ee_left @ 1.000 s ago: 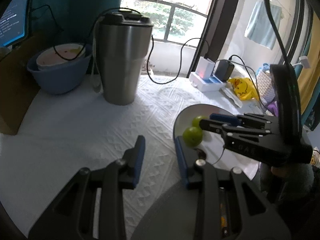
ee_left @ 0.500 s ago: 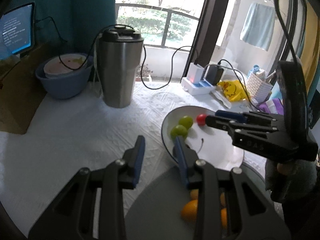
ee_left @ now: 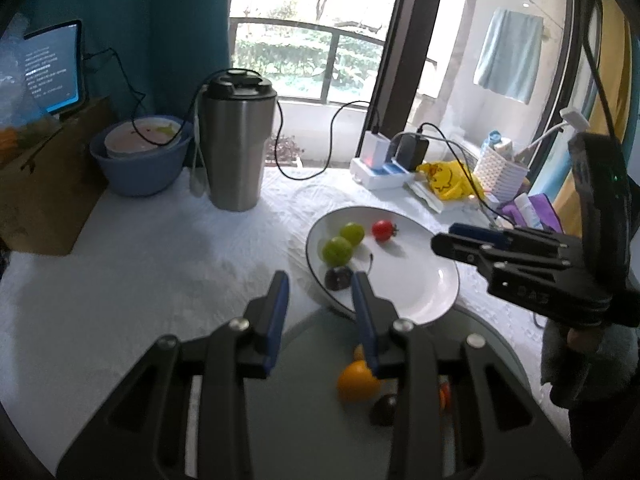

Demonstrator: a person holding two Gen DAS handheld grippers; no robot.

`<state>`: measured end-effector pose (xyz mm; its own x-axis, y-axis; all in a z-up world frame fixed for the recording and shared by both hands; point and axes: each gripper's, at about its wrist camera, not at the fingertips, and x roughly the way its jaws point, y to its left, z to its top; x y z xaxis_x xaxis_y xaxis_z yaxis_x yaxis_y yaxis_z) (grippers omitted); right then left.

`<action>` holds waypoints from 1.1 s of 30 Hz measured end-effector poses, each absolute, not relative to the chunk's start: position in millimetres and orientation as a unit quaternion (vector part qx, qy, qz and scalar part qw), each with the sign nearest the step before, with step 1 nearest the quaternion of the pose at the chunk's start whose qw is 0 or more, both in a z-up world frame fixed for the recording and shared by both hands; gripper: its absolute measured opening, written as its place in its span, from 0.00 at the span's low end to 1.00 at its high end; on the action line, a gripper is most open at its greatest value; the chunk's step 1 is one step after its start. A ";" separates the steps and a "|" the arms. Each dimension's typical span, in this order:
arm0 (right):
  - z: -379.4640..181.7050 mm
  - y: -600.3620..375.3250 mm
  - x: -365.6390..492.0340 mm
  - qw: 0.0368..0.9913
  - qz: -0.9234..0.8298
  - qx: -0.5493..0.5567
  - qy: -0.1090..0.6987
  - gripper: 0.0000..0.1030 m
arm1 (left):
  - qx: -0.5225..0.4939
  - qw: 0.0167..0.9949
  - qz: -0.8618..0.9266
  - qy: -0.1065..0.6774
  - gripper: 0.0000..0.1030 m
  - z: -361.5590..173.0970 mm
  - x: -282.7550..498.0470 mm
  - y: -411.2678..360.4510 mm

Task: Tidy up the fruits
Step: 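Open the left gripper to release the dark tomato into the bowl, then move both open grippers back over the remaining fruits on the mat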

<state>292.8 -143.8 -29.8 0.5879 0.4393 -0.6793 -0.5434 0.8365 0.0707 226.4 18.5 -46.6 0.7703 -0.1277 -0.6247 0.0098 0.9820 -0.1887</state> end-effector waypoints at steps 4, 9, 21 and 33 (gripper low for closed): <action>-28.4 -150.4 280.6 0.889 0.277 -0.068 0.358 0.30 | -0.086 0.936 -0.034 0.341 0.36 -48.6 216.1 13.8; -30.0 -159.4 265.8 0.889 0.277 -0.063 0.358 0.30 | -0.083 0.935 -0.034 0.344 0.37 -49.8 203.9 6.6; -47.1 -170.4 232.2 0.879 0.291 -0.056 0.374 0.30 | -0.077 0.929 -0.039 0.361 0.39 -65.8 184.3 -12.9; -67.2 -174.9 210.9 0.866 0.297 -0.053 0.398 0.32 | -0.075 0.918 -0.048 0.387 0.39 -86.8 165.5 -26.5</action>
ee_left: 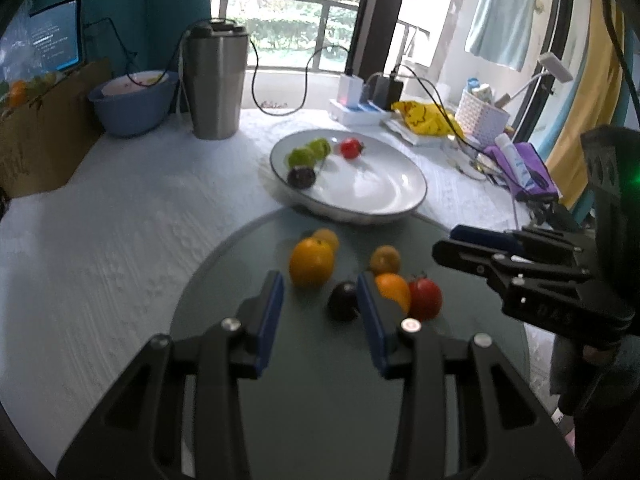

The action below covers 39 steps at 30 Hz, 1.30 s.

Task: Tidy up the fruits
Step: 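Move both open grippers back over the remaining fruits on the mat, then grasp a dark purple tomato with the left gripper while the right grasps a red tomato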

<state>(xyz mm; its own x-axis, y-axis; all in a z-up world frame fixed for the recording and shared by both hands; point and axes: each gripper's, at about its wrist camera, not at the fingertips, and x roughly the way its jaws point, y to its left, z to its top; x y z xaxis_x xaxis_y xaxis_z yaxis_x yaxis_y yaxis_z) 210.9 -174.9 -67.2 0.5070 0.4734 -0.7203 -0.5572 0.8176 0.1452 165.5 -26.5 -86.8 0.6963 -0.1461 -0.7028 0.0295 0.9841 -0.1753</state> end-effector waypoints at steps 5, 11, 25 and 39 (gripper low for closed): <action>-72.7 -180.2 202.0 0.863 0.300 -0.047 0.403 0.39 | -0.070 0.915 -0.053 0.393 0.39 -91.4 157.6 -35.5; -81.7 -182.5 192.0 0.856 0.306 -0.045 0.415 0.39 | -0.069 0.911 -0.058 0.402 0.39 -98.4 152.4 -41.3; -101.2 -176.0 194.5 0.842 0.314 -0.042 0.437 0.40 | -0.048 0.902 -0.060 0.424 0.39 -115.2 164.0 -46.3; -102.6 -175.9 200.4 0.839 0.333 -0.044 0.428 0.37 | -0.017 0.901 -0.044 0.431 0.39 -122.1 182.9 -53.0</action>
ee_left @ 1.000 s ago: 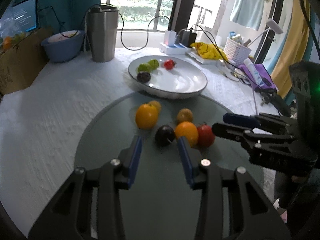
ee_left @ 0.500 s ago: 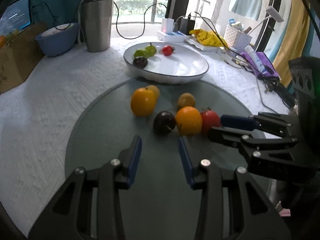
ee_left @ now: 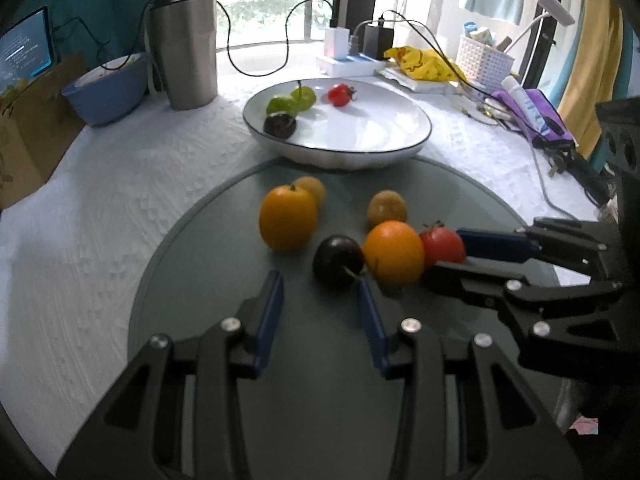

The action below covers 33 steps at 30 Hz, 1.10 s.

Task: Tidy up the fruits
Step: 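Grasp a dark purple tomato with the left gripper while the right grasps a red tomato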

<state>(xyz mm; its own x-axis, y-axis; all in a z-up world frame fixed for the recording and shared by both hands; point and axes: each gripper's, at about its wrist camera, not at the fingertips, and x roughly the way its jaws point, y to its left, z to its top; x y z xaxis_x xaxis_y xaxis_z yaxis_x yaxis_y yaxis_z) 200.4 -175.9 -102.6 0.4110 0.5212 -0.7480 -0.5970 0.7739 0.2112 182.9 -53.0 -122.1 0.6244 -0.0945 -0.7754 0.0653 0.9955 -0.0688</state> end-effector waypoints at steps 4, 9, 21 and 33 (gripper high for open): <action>-102.3 -177.6 201.4 0.839 0.333 -0.043 0.428 0.33 | -0.015 0.901 -0.046 0.430 0.39 -122.0 185.9 -55.3; -101.9 -181.3 203.1 0.839 0.332 -0.039 0.428 0.33 | -0.016 0.902 -0.053 0.429 0.39 -122.0 189.4 -56.2; -96.9 -190.0 207.7 0.847 0.319 -0.033 0.424 0.33 | -0.019 0.900 -0.082 0.428 0.27 -121.5 195.6 -63.2; -90.7 -194.1 204.9 0.854 0.311 -0.034 0.416 0.29 | -0.030 0.900 -0.092 0.424 0.26 -115.7 191.0 -62.0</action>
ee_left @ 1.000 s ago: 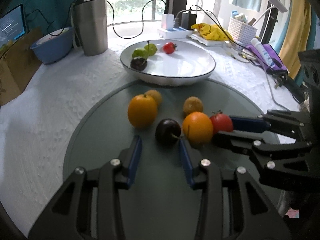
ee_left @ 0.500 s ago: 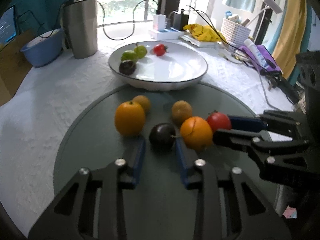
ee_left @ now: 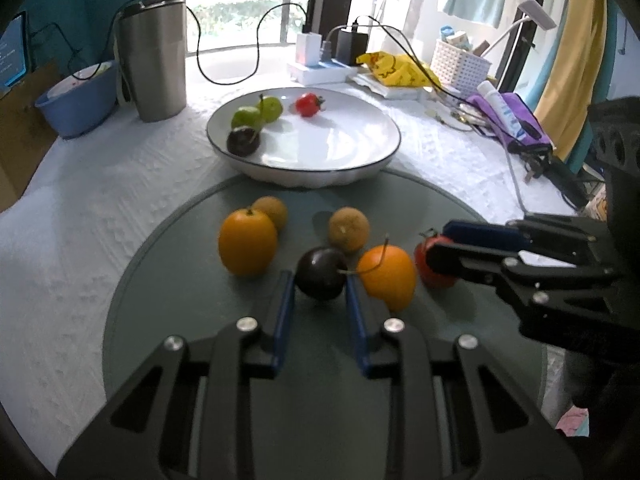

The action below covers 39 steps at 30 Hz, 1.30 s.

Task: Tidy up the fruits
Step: 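Grasp a dark purple tomato with the left gripper while the right grasps a red tomato, then carry the dark tomato with the left gripper while the right carries the red tomato to the bowl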

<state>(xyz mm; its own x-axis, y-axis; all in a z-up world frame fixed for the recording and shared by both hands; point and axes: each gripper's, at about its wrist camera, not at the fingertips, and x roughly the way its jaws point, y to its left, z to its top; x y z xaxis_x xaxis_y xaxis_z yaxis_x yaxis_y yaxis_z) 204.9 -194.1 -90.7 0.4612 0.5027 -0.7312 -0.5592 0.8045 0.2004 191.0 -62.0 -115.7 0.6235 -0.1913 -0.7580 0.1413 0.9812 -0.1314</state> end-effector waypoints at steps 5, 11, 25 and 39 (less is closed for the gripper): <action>-93.3 -195.6 206.9 0.854 0.304 -0.022 0.421 0.29 | -0.033 0.902 -0.092 0.421 0.26 -113.0 186.0 -59.2; -102.1 -193.6 211.6 0.849 0.298 -0.019 0.436 0.32 | -0.040 0.907 -0.097 0.409 0.26 -106.2 181.8 -53.4; -79.3 -195.0 211.1 0.859 0.304 -0.023 0.412 0.32 | -0.036 0.918 -0.095 0.382 0.26 -81.2 184.4 -46.9; -50.1 -197.0 236.2 0.875 0.296 -0.029 0.382 0.32 | -0.033 0.926 -0.094 0.364 0.26 -62.8 199.1 -37.4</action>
<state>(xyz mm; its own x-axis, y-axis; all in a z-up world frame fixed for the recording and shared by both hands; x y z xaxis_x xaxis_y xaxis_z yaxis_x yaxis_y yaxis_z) 236.2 -197.0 -50.1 0.5321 0.4961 -0.6861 -0.5398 0.8231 0.1765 199.1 -37.4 -62.8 0.7180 -0.1975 -0.6675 0.1491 0.9803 -0.1297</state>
